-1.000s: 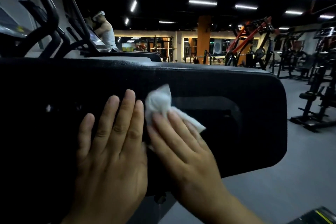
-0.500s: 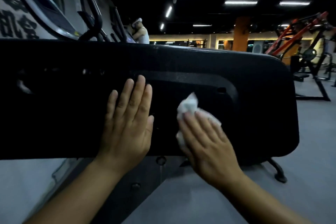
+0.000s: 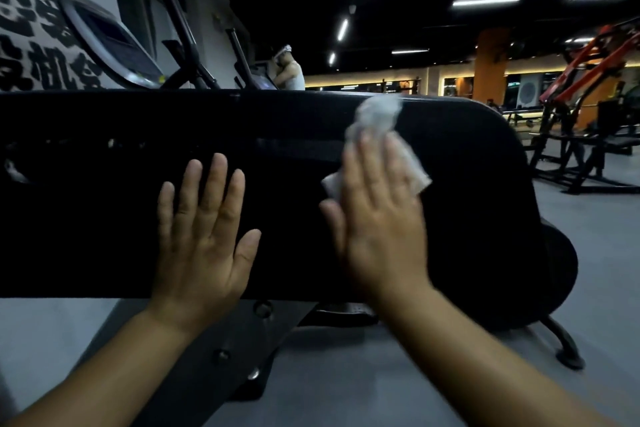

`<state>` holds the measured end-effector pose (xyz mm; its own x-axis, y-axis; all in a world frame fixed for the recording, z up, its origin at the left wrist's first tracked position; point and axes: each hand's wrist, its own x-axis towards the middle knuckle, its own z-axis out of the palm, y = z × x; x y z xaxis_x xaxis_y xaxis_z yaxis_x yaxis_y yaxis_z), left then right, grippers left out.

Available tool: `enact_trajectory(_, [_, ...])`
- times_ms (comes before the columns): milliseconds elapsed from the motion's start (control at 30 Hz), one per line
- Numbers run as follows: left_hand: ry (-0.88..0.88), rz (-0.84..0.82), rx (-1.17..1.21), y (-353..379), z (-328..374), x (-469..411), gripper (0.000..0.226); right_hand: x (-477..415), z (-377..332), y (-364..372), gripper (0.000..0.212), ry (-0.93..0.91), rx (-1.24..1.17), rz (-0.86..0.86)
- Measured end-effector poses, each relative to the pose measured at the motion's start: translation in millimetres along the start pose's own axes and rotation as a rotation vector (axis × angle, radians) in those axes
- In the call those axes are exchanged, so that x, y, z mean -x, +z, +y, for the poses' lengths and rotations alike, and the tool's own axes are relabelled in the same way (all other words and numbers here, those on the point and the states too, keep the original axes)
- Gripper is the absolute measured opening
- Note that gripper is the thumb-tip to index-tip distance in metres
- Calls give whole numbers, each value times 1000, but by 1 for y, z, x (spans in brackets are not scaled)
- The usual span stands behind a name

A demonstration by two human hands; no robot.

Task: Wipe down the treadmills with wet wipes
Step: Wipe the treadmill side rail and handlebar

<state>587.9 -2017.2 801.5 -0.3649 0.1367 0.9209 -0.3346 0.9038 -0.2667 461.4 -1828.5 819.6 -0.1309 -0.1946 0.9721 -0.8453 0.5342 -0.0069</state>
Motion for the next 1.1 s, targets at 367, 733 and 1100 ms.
enact_trajectory(367, [63, 14, 13, 0, 11, -11, 65, 18, -16, 5, 59, -49, -23, -75])
enact_trajectory(733, [139, 18, -107, -10, -60, 14, 62, -23, -96, 39, 54, -171, 94, -79])
enact_trajectory(1100, [28, 46, -18, -11, -72, 22, 63, -73, -111, 34, 59, -156, 66, -123])
